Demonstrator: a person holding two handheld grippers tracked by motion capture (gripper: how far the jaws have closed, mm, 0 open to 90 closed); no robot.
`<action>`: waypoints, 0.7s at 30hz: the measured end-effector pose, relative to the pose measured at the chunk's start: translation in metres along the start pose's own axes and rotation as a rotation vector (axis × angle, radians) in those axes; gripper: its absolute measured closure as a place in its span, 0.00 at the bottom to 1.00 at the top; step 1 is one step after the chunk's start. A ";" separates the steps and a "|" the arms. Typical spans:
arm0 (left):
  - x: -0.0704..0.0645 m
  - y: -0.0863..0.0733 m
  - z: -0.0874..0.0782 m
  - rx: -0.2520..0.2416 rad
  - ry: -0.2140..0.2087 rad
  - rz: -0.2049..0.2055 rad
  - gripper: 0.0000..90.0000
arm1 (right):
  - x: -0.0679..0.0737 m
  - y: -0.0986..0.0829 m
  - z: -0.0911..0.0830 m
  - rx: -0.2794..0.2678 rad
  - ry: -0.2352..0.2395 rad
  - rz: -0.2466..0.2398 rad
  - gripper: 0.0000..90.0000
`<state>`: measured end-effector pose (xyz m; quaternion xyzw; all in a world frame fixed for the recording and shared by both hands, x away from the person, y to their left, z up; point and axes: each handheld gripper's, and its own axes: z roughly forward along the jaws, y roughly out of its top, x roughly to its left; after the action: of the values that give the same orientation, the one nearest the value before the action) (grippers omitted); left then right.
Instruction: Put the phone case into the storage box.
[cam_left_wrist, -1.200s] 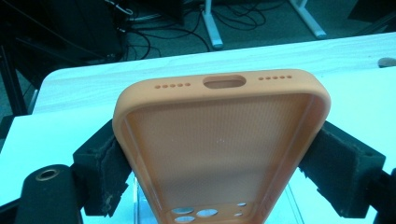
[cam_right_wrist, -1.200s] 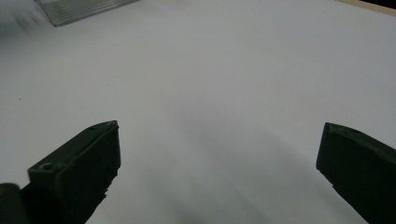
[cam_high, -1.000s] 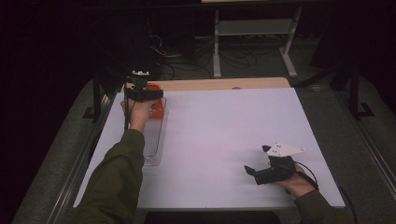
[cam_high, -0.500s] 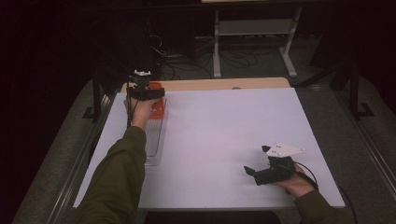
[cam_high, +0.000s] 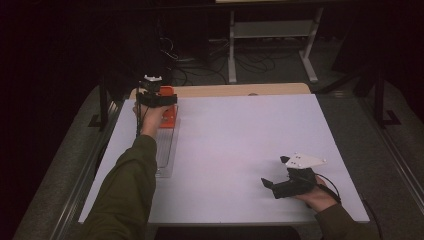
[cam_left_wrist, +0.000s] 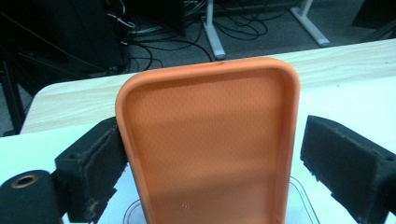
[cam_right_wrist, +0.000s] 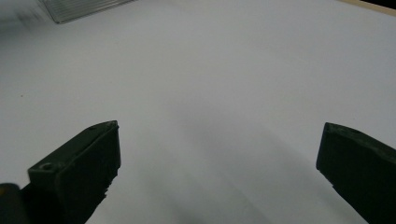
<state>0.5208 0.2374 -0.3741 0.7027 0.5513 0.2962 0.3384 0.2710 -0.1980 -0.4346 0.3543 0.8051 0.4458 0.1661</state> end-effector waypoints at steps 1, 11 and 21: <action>0.000 0.000 -0.001 -0.001 -0.003 0.005 0.05 | 0.000 0.000 0.000 0.001 0.000 0.000 0.00; 0.001 0.004 -0.012 -0.015 -0.042 0.007 0.00 | 0.000 0.000 0.000 0.003 -0.002 -0.001 0.00; 0.004 0.001 -0.030 -0.005 -0.097 0.057 0.00 | 0.000 0.000 0.000 0.002 -0.005 -0.003 0.00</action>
<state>0.4986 0.2459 -0.3549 0.7308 0.5133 0.2727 0.3580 0.2707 -0.1977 -0.4346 0.3542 0.8058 0.4438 0.1682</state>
